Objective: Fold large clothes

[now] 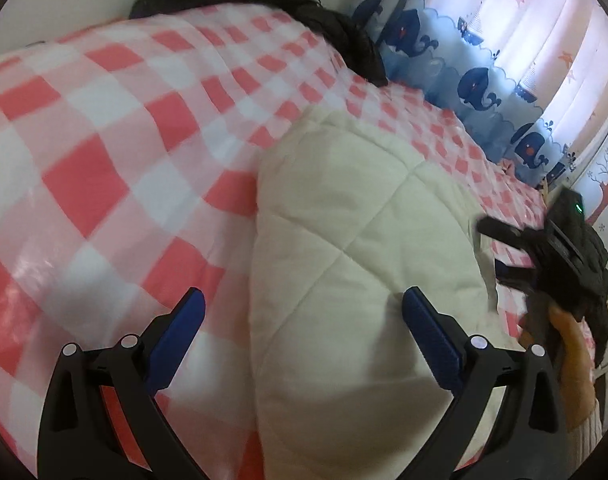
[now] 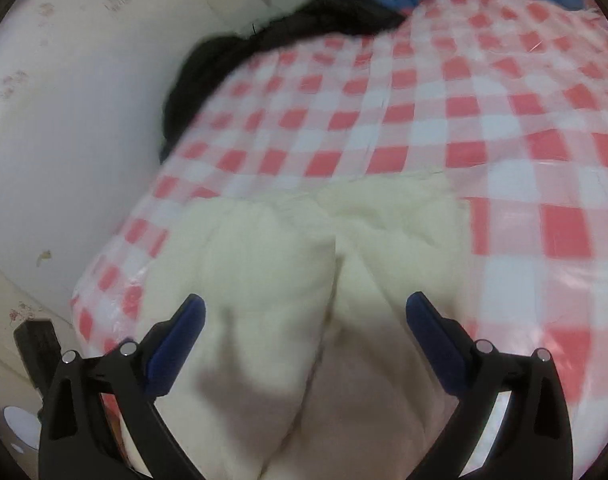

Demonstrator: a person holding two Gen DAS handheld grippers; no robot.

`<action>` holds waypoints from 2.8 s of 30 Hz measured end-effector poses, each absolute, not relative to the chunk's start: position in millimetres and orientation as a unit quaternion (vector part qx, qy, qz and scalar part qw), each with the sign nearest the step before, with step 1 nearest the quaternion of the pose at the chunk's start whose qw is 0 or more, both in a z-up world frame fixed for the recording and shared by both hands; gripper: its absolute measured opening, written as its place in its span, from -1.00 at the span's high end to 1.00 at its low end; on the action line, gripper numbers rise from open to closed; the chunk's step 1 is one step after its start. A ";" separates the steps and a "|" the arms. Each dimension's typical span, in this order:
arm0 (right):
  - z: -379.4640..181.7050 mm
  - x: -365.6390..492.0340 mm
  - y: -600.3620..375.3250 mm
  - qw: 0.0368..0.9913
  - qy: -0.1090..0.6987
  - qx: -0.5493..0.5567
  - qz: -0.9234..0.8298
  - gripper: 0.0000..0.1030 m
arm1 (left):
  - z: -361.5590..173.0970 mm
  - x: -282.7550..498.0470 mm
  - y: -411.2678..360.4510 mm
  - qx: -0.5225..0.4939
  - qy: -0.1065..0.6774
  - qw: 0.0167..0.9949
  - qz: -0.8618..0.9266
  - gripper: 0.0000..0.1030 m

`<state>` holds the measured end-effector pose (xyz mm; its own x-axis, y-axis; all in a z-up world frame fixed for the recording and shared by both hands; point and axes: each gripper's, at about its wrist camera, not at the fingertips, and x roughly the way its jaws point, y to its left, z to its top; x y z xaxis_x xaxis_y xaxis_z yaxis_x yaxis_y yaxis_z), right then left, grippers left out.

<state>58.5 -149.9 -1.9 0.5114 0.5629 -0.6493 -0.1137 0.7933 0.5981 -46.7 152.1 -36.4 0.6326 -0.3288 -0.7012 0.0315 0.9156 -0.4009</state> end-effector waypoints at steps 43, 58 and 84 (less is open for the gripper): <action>-52.4 44.3 -74.3 0.820 0.373 0.308 0.307 0.23 | -50.3 -11.1 196.9 -0.136 0.514 0.826 -0.189 -0.76; 12.6 -14.1 -97.5 0.883 0.359 0.189 0.235 -0.16 | -27.5 -26.0 174.8 -0.059 0.466 0.873 -0.131 -0.83; 30.2 -143.9 -82.1 0.910 0.373 0.141 0.112 -0.87 | 24.6 -154.0 153.0 -0.046 0.393 0.916 -0.063 -0.85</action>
<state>-143.9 -82.1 30.2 0.6973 0.3082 -0.6471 -0.0983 0.9354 0.3396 -154.0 153.0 24.6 0.6831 -0.1506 -0.7146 0.0789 0.9880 -0.1328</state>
